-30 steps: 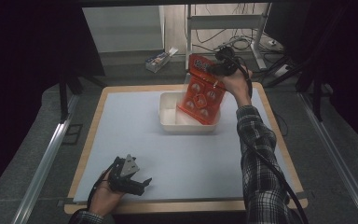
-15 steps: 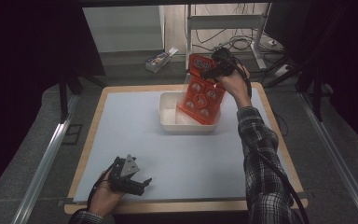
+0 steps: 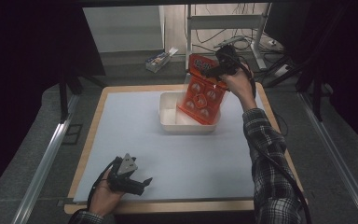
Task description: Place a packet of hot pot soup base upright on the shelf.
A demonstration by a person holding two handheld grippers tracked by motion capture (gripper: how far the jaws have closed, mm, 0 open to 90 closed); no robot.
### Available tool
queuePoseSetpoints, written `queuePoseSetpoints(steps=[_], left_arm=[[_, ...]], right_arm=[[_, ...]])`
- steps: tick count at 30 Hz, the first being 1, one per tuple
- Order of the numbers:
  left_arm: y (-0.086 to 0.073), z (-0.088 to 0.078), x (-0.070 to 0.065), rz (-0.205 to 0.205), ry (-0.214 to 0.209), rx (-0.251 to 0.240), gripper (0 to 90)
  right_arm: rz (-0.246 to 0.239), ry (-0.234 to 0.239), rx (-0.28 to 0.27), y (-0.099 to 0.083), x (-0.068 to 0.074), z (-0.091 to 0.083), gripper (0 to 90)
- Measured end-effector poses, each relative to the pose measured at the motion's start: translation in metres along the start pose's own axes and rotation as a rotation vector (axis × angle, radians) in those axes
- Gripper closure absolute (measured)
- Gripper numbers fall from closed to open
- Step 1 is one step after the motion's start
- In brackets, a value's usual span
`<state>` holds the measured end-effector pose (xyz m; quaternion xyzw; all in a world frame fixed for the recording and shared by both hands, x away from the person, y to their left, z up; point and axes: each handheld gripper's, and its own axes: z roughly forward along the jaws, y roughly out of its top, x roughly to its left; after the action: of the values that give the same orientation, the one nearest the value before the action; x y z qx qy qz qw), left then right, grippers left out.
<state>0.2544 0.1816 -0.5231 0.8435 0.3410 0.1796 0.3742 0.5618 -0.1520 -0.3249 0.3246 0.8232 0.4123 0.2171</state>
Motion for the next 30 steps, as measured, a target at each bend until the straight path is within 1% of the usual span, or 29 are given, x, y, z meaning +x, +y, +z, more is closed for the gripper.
queuePoseSetpoints(steps=[2, 4, 10, 15, 18, 23, 28, 30], left_arm=[[0.0, -0.001, 0.001, -0.011, -0.013, -0.009, 4.6], [0.0, -0.002, 0.001, -0.019, -0.017, -0.016, 4.4], [0.0, -0.001, 0.0, -0.009, -0.007, -0.009, 4.7], [-0.001, -0.001, 0.0, -0.001, -0.003, -0.004, 4.7], [0.0, -0.001, -0.001, 0.003, -0.002, -0.005, 4.9], [0.0, 0.0, -0.002, 0.012, 0.0, 0.0, 5.0], [0.0, 0.0, -0.002, 0.013, 0.004, 0.002, 5.2], [0.0, 0.0, -0.002, 0.01, 0.004, 0.001, 5.2]], right_arm=[[-0.002, 0.006, -0.002, -0.002, 0.001, -0.004, 0.8], [-0.007, 0.009, -0.005, -0.003, 0.002, -0.007, 1.0], [-0.022, 0.022, -0.029, -0.002, 0.007, -0.019, 1.4], [-0.039, 0.036, -0.041, -0.003, 0.015, -0.029, 1.4], [-0.038, 0.041, -0.044, -0.01, 0.018, -0.034, 1.4], [-0.043, 0.032, -0.05, -0.016, 0.019, -0.04, 1.4], [-0.048, 0.025, -0.06, -0.018, 0.022, -0.049, 1.4], [-0.054, 0.034, -0.064, -0.018, 0.024, -0.053, 1.4]])
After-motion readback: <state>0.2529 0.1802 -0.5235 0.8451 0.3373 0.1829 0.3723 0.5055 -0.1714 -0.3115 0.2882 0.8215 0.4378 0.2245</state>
